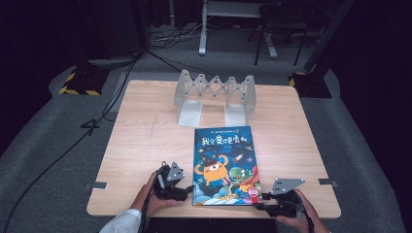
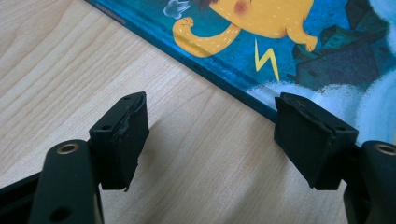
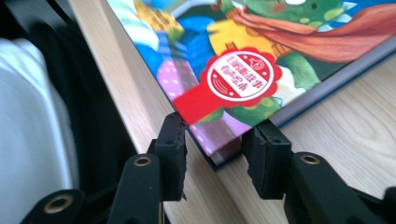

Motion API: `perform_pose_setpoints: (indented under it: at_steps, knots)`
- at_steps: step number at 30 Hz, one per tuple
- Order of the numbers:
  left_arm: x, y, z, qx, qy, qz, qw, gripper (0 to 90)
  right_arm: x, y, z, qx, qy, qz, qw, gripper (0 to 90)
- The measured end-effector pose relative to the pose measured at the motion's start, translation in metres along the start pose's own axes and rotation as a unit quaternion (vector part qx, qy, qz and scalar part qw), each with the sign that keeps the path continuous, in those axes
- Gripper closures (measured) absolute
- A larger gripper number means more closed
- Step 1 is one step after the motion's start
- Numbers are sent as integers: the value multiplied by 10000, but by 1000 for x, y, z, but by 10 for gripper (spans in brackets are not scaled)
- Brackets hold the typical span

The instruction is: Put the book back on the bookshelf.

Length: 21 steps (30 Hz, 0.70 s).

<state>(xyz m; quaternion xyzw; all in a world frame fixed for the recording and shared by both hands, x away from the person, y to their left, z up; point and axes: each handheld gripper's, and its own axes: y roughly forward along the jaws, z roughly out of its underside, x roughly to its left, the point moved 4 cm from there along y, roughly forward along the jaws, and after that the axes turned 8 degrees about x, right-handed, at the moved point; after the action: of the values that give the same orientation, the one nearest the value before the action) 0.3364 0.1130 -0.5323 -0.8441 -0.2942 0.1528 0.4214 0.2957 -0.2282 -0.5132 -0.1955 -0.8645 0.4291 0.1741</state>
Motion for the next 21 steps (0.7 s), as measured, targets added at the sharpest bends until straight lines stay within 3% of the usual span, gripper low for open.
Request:
perform_pose_setpoints:
  at_steps: [2,6,9,12,21]
  knots:
    - [0,0,0,-1,2,-1,10000,268,0,-1,-1,-101,27,-91,9999,587]
    - [0,0,0,-7,3,2,10000,268,-3,-4,-6,-346,105,-338,9988,462]
    - [0,0,0,-8,3,1,10000,268,-8,-8,-8,-630,285,-631,9956,425]
    - [0,0,0,-9,4,1,10000,269,-13,-13,-12,-938,488,-921,9901,396]
    - [0,0,0,-7,2,0,10000,268,-34,-7,-29,-1131,761,-1154,9839,377]
